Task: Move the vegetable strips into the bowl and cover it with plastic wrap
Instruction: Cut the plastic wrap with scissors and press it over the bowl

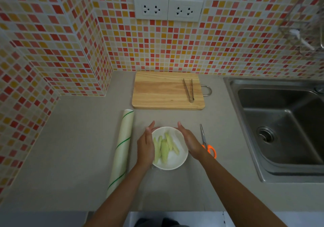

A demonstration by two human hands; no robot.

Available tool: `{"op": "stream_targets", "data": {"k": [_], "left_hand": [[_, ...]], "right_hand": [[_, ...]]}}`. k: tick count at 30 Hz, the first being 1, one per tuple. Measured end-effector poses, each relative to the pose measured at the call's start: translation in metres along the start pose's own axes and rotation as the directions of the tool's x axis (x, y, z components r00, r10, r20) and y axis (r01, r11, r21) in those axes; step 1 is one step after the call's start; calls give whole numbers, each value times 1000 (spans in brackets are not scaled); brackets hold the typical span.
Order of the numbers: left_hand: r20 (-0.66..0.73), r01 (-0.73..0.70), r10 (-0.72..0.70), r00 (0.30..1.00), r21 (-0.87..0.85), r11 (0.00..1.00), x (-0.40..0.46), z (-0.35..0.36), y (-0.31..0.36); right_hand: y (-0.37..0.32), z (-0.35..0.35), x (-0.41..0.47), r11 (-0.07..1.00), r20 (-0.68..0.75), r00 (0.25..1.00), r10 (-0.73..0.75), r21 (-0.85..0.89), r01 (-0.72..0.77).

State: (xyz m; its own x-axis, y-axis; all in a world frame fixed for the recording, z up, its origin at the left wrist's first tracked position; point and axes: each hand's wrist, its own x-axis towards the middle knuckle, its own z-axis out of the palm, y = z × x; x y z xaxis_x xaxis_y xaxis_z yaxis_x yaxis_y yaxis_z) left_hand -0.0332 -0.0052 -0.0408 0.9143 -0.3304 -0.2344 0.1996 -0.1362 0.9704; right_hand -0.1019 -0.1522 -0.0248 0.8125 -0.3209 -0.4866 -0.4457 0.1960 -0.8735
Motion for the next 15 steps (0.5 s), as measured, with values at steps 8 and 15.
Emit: {"op": "stream_targets", "data": {"k": [8, 15], "left_hand": [[-7, -30, 30, 1000, -7, 1000, 15, -7, 29], [-209, 0, -21, 978, -96, 995, -25, 12, -2]], "right_hand": [[4, -15, -1, 993, -134, 986, -99, 57, 107], [-7, -3, 8, 988, 75, 996, -55, 149, 43]]}}
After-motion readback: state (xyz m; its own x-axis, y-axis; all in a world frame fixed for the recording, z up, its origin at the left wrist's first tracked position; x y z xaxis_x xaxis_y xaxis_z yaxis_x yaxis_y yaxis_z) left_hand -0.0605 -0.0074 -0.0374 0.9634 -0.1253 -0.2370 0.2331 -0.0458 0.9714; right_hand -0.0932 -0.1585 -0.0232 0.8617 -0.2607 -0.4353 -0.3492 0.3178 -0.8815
